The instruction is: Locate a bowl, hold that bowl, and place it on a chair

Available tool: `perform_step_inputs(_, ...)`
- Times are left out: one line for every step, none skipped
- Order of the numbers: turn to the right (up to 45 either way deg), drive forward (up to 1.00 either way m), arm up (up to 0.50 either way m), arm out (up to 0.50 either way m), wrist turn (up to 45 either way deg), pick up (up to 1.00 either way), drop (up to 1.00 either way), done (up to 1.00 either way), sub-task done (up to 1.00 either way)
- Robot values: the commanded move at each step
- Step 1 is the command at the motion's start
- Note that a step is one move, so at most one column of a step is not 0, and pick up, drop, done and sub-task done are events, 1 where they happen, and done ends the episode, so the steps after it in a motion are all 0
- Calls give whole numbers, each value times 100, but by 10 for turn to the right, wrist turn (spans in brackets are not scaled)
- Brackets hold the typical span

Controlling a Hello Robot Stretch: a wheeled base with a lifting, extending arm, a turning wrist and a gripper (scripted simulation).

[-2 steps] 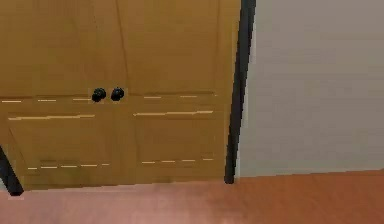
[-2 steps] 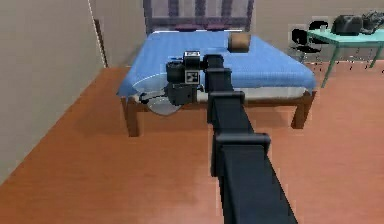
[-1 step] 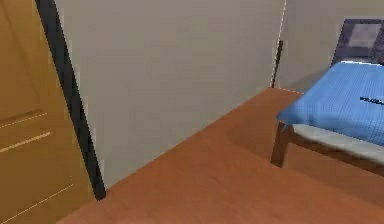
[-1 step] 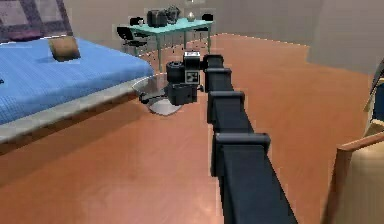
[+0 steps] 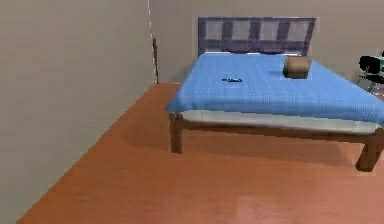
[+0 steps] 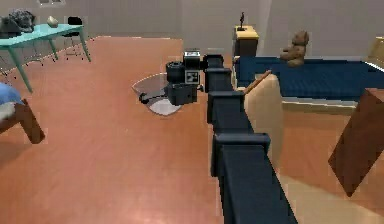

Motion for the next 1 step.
perform_step_inputs(-450,0,0,0,0,0,0,0,0)
